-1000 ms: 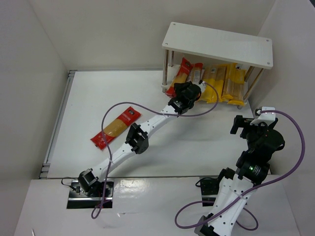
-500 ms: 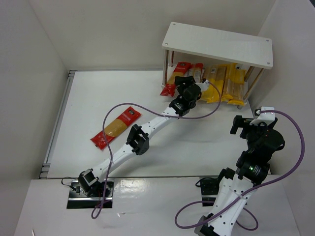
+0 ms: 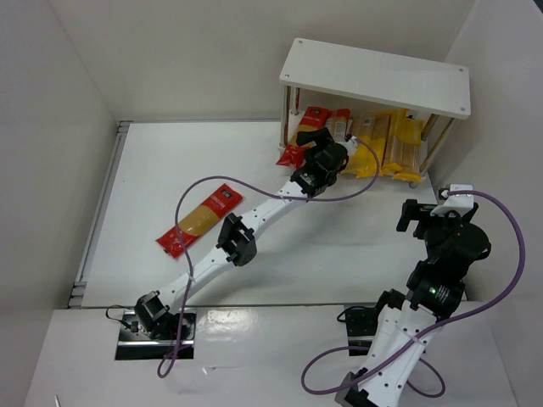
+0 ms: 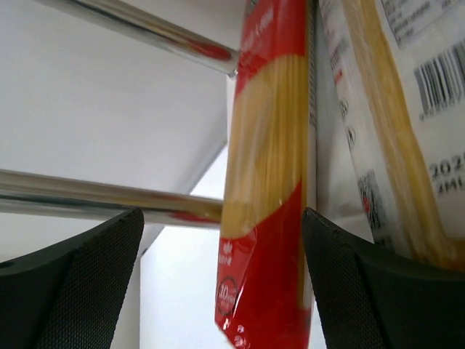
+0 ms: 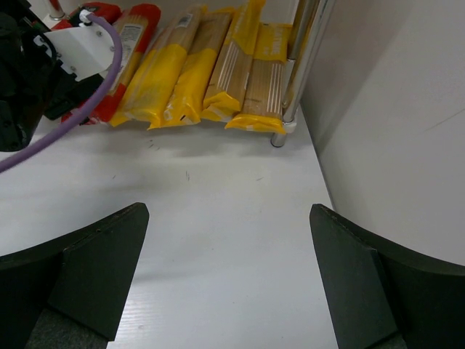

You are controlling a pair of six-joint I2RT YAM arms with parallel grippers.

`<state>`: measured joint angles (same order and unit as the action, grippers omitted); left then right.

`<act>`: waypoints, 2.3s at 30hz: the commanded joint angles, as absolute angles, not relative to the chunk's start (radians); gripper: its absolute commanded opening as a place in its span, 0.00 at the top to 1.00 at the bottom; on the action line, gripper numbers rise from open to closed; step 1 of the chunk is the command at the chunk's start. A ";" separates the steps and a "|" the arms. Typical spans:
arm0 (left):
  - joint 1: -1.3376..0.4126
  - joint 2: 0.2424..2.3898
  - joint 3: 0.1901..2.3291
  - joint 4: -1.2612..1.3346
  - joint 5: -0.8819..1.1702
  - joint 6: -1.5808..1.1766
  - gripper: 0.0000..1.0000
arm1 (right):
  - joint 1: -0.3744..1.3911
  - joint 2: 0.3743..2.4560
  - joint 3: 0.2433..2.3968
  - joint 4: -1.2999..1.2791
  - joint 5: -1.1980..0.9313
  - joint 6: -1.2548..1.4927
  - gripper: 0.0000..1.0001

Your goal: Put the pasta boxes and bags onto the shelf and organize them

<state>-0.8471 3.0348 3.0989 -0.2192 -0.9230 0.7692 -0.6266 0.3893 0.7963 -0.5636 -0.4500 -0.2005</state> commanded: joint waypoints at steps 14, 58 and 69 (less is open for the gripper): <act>-0.942 2.600 3.139 -1.009 -0.799 0.287 0.04 | -0.634 0.342 0.815 -0.558 -0.486 -0.227 0.00; -0.233 0.537 0.910 -0.548 0.110 0.009 0.00 | -0.634 0.310 0.796 -0.577 -0.535 -0.245 0.00; -0.022 0.479 0.887 -0.541 0.172 0.034 0.00 | -0.634 0.322 0.805 -0.577 -0.534 -0.245 0.00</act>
